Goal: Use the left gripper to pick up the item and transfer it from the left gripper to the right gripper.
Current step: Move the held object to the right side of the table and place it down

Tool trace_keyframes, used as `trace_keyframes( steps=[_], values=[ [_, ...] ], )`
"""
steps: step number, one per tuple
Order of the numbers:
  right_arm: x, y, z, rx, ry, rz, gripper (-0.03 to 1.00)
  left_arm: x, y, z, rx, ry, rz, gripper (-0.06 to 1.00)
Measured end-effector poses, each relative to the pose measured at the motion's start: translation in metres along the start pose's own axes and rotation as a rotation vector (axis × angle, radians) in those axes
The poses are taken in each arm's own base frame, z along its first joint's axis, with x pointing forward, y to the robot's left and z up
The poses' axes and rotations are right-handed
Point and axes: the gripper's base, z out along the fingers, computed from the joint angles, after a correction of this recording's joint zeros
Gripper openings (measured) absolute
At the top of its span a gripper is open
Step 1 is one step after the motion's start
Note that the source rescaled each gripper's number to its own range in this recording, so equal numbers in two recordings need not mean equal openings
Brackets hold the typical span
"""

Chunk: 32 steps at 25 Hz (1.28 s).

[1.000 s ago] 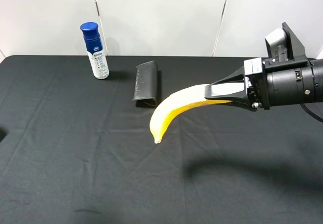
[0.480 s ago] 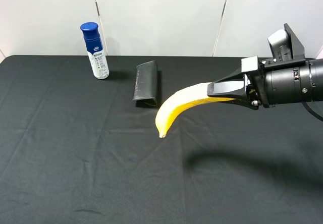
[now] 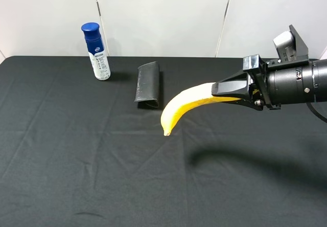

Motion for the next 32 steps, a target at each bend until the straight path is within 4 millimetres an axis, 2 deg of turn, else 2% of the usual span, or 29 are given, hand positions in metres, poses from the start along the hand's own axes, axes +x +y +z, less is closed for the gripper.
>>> trace_keyframes(
  steps=[6, 16, 25, 32],
  values=[
    [-0.001, -0.001, 0.0, 0.012, -0.006, 0.034, 0.0, 0.0, 0.0, 0.0, -0.085, -0.006, -0.072, 1.0],
    [-0.006, -0.016, -0.002, 0.153, -0.039, 0.136, 0.0, 0.002, 0.001, -0.002, -0.472, -0.025, -0.405, 1.0],
    [-0.043, -0.042, 0.002, 0.145, 0.136, 0.174, 0.0, 0.01, -0.01, -0.011, -0.7, -0.137, -0.552, 1.0],
    [-0.07, -0.056, 0.012, 0.14, 0.206, 0.16, 0.0, 0.01, -0.011, -0.01, -0.737, -0.138, -0.581, 1.0]
  ],
)
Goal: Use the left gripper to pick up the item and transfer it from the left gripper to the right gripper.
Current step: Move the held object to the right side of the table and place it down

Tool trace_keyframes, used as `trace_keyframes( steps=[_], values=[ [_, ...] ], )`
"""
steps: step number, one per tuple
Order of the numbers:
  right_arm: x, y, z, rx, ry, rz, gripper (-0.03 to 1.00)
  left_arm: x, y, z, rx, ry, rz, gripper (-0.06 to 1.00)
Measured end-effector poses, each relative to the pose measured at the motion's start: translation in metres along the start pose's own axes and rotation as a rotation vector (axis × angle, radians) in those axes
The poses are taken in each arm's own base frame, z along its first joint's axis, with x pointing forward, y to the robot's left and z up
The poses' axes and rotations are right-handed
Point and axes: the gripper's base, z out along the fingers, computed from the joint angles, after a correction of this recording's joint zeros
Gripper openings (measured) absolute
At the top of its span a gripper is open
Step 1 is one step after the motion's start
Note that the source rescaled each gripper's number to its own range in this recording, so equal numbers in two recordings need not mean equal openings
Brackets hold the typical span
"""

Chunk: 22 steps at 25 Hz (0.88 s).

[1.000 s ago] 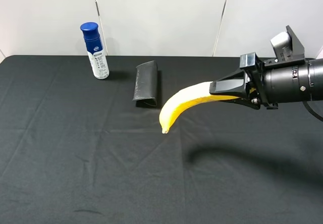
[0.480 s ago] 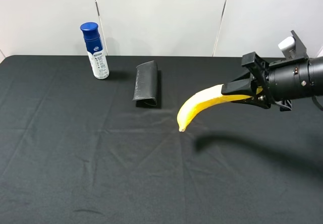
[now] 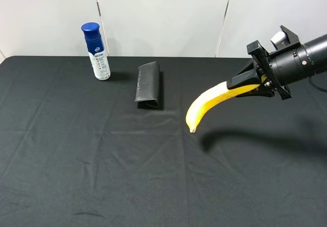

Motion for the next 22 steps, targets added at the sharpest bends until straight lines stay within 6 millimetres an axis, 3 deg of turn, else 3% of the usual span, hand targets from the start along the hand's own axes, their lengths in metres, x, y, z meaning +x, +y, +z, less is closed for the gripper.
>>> trace_keyframes(
  steps=[11, 22],
  values=[
    [-0.036, -0.033, 0.015, 0.033, 0.18, 0.027, 0.0, 0.0, 0.0, 0.0, 0.0, 0.0, 0.0, 1.0],
    [-0.056, -0.065, 0.049, 0.025, 0.268, 0.077, 0.0, 0.0, 0.0, 0.0, 0.0, 0.0, 0.0, 1.0]
  ],
)
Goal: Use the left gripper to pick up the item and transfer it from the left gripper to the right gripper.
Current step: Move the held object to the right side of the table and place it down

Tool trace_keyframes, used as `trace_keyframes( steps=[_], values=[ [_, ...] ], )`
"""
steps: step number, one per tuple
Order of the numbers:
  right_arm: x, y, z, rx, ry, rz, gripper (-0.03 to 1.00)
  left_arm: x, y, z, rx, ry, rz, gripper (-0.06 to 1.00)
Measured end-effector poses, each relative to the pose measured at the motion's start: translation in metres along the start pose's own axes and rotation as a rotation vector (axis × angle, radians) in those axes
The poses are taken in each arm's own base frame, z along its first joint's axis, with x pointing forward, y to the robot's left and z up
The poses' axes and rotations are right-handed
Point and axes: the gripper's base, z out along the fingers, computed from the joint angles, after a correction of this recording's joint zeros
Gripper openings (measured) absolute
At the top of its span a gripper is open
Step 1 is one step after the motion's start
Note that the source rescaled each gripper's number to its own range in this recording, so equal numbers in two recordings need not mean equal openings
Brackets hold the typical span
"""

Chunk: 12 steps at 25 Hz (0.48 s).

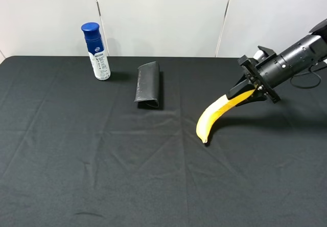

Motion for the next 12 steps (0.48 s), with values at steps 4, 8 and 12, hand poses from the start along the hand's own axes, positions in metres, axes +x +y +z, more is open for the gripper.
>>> trace_keyframes(
  steps=[4, 8, 12],
  values=[
    [-0.0016, -0.0046, 0.0058, -0.013, 0.017, 0.023, 0.0, 0.0, 0.0, 0.0, 0.0, 0.0, 0.0, 1.0],
    [-0.002, -0.0055, 0.0067, -0.012, 0.015, 0.029, 0.07, 0.0, 0.0, 0.0, 0.0, 0.0, 0.0, 1.0],
    [-0.0063, -0.0101, 0.0069, 0.035, -0.031, 0.023, 0.8, 0.0, 0.0, 0.0, 0.0, 0.0, 0.0, 1.0]
  ],
)
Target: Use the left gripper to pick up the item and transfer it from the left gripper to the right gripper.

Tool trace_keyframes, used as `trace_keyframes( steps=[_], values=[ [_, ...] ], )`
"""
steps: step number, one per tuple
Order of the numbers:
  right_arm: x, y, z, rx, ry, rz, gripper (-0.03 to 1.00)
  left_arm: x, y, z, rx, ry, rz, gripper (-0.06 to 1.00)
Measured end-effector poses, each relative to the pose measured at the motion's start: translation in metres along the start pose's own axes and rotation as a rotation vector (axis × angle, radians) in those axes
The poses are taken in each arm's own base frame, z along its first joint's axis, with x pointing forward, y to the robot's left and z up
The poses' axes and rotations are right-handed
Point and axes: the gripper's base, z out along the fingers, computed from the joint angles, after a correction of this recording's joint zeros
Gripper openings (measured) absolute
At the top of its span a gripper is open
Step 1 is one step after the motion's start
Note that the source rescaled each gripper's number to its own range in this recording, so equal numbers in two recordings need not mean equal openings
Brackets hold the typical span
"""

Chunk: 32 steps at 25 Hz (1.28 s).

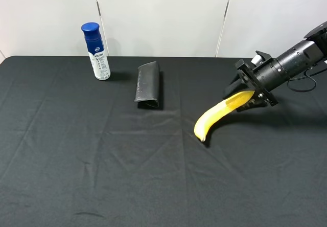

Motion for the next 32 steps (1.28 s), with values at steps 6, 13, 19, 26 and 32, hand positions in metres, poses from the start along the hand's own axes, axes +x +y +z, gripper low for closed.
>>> trace_keyframes(
  steps=[6, 13, 19, 26, 32],
  values=[
    [0.0, -0.001, 0.0, 0.013, -0.002, -0.006, 0.99, 0.0, 0.0, 0.0, 0.0, 0.0, 0.0, 1.0],
    [0.001, 0.0, -0.002, 0.015, 0.004, -0.002, 1.0, 0.0, 0.0, 0.0, 0.0, 0.0, 0.0, 0.99],
    [0.006, 0.021, -0.033, 0.081, -0.055, -0.058, 1.0, 0.0, 0.0, 0.0, 0.0, 0.0, 0.0, 0.99],
    [0.029, 0.062, -0.093, 0.217, -0.186, -0.17, 1.0, 0.0, 0.0, 0.0, 0.0, 0.0, 0.0, 0.99],
    [0.066, 0.102, -0.147, 0.322, -0.339, -0.267, 1.0, 0.0, 0.0, 0.0, 0.0, 0.0, 0.0, 0.99]
  ],
)
